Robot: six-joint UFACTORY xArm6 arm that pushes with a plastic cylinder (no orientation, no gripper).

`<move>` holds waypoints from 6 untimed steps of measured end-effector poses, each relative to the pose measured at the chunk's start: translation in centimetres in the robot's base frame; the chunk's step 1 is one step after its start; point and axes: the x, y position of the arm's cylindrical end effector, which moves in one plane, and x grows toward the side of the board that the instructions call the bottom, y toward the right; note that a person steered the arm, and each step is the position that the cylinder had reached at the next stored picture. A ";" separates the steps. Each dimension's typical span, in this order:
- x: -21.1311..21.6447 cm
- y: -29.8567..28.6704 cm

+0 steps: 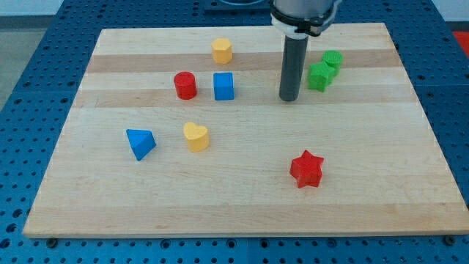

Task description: Push the cube to the top of the triangle

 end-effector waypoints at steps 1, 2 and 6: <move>-0.3 -0.1; -3.7 -2.2; -3.9 -11.3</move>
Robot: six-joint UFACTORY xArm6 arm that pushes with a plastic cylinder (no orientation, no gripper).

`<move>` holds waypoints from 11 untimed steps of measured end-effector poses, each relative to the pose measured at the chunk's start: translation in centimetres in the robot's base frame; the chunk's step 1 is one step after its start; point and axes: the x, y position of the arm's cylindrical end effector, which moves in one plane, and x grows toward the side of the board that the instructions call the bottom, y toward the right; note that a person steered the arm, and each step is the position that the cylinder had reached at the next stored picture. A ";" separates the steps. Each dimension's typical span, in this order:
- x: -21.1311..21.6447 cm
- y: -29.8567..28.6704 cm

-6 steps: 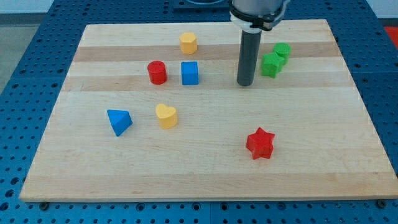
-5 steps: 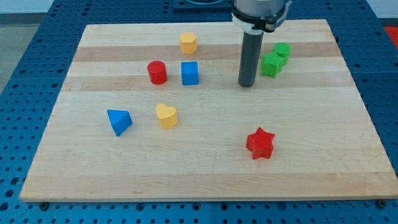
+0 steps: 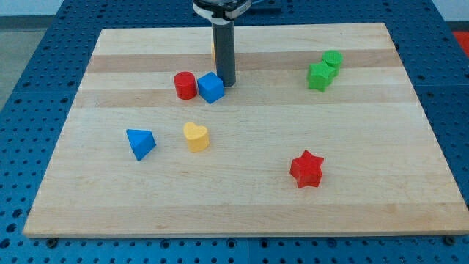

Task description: Push the cube to the top of the triangle

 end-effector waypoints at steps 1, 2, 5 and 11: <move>0.4 -0.8; 1.6 -2.2; 4.6 -3.8; 8.9 -10.4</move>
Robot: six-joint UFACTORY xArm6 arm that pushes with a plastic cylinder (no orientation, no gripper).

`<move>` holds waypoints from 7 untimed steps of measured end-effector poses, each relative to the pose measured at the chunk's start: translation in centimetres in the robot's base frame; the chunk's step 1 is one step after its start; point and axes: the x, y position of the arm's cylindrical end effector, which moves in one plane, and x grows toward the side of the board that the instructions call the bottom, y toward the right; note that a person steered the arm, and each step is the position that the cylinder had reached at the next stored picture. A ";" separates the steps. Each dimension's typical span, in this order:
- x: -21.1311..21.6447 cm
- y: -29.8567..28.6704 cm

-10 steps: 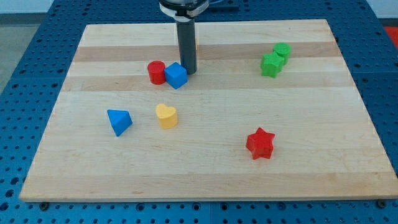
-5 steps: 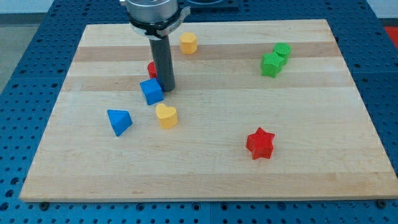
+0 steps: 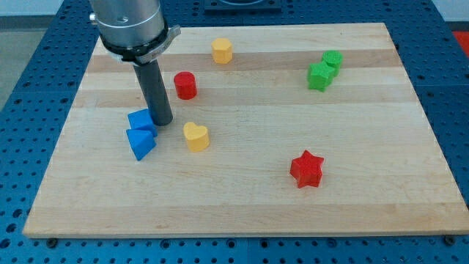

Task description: Push the cube to the top of the triangle

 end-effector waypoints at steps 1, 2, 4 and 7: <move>1.3 -0.1; 3.0 -0.1; 1.1 0.3; -2.3 0.5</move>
